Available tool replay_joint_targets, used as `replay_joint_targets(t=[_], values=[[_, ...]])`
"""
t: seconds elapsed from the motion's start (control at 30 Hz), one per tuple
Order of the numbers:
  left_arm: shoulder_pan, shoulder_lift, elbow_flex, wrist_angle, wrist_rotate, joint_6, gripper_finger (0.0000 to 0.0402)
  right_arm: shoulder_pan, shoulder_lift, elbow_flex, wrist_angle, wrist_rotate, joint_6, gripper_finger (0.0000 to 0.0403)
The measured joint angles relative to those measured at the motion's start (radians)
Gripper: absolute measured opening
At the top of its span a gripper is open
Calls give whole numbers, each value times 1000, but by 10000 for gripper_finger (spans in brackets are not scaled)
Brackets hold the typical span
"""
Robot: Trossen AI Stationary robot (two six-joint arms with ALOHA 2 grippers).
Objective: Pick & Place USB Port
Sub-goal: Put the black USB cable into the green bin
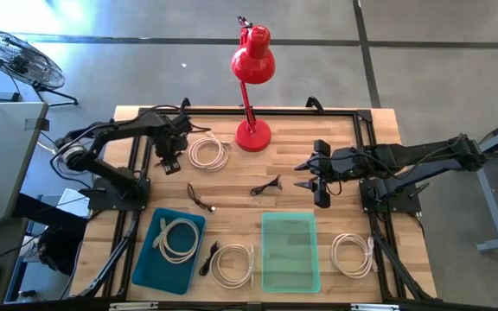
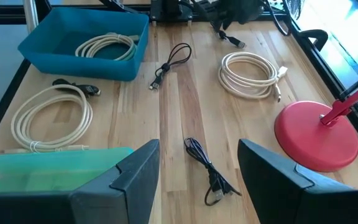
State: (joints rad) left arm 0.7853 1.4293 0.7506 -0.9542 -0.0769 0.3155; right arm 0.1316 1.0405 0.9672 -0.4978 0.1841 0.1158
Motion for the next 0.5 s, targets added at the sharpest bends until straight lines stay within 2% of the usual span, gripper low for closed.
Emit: replay_joint_targets(t=[0.5], values=[[0, 29, 0, 47, -19, 2, 124, 0, 0, 0, -15, 0, 0, 208]])
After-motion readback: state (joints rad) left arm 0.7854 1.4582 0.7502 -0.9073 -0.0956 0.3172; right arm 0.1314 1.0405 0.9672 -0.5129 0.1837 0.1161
